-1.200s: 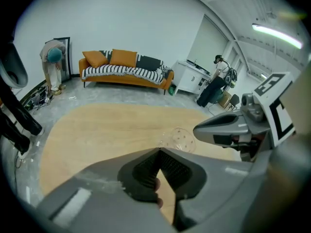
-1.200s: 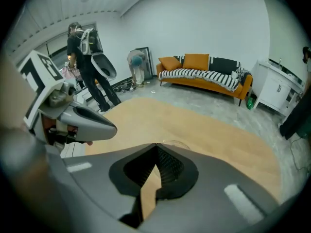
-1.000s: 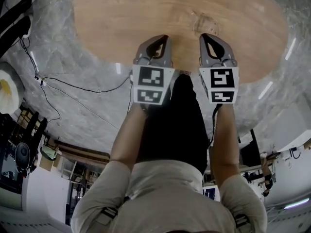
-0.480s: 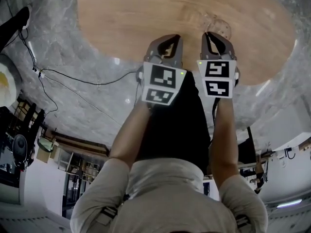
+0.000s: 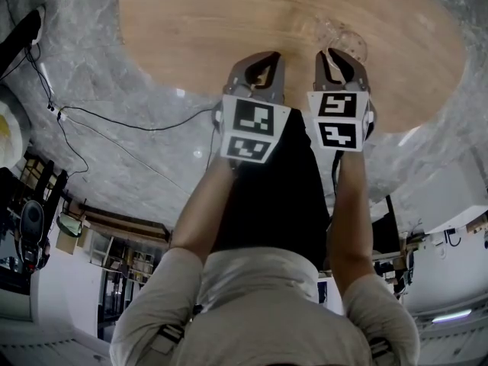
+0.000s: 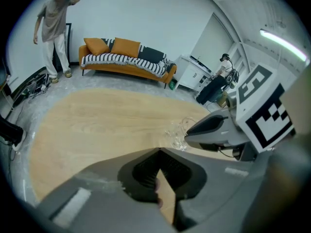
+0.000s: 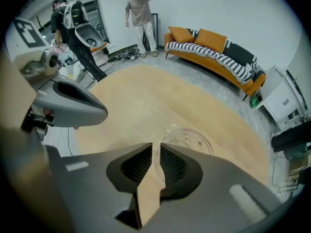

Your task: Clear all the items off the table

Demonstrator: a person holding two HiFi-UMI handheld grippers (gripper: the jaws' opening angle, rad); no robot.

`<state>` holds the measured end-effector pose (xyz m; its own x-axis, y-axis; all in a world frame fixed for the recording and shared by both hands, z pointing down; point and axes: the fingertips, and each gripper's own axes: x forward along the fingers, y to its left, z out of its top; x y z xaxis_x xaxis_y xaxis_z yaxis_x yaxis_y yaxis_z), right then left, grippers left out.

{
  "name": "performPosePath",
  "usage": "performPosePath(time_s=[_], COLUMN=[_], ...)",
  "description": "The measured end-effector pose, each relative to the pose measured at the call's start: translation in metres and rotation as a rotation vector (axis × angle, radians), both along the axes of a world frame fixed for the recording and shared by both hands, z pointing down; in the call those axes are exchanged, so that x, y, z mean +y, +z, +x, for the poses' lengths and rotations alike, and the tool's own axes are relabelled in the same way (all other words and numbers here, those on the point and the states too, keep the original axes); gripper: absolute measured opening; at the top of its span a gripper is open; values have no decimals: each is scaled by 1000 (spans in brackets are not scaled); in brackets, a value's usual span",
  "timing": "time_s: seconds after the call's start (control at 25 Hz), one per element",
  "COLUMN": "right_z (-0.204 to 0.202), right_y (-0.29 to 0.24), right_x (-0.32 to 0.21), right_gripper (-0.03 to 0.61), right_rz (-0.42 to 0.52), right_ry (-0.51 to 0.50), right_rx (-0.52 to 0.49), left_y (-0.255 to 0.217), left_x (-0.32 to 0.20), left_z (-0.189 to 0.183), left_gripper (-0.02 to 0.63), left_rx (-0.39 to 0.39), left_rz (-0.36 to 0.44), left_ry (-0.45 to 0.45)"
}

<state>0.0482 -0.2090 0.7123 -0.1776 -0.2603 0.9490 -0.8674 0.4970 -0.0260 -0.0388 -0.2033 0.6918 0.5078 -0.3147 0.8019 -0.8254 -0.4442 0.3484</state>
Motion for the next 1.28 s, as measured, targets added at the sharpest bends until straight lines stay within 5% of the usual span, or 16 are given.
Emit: performPosePath(time_s=[0.24, 0.64, 1.28], right_z=[3, 7, 7], right_y=[8, 22, 40], right_x=[0, 1, 3], right_gripper=[60, 63, 75], right_rz=[4, -24, -17], right_ry=[-131, -208, -497], right_rx=[110, 174, 296], left_y=[1, 3, 14], left_x=[-1, 1, 6], left_z=[-3, -10, -9], left_gripper=[20, 20, 20], left_rx=[-1, -6, -13], left_rz=[-4, -17, -39], left_ry=[-4, -22, -10])
